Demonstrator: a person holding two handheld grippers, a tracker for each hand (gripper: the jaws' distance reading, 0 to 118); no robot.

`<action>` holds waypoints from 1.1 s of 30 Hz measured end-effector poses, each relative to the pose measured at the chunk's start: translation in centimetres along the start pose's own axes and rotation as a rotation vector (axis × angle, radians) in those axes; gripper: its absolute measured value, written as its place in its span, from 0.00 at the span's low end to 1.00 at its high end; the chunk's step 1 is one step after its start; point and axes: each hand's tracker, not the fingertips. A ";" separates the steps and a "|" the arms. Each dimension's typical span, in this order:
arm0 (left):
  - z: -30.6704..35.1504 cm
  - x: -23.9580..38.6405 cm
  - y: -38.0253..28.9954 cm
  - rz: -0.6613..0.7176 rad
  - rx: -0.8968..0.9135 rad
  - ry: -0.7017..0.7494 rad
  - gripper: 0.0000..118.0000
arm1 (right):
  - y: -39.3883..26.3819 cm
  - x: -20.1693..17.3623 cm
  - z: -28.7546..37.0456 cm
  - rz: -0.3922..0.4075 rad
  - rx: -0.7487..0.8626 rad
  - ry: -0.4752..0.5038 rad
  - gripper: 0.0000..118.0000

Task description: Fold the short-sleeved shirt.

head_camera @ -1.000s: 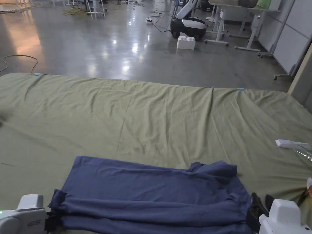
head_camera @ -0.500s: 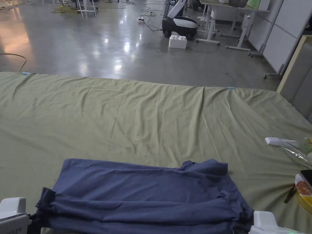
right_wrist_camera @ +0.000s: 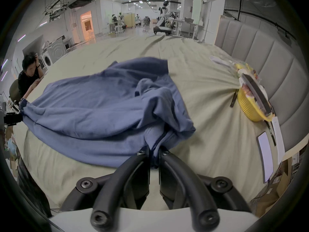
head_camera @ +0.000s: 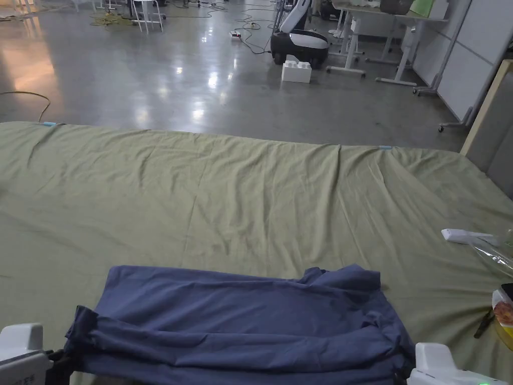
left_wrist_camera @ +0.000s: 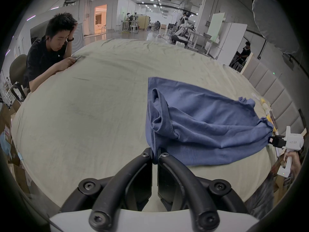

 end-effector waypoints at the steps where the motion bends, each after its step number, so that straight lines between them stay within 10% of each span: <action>1: 0.4 -0.1 0.5 0.001 0.007 -0.005 0.04 | 0.3 0.0 0.8 0.010 0.019 0.001 0.08; 29: 0.5 -4.0 -10.4 0.055 -0.156 0.022 0.04 | -10.3 -1.5 3.5 0.033 -0.112 -0.050 0.08; 33: 1.3 -4.0 -9.5 0.042 -0.134 0.008 0.08 | -9.0 -1.6 5.1 0.047 -0.090 -0.099 0.39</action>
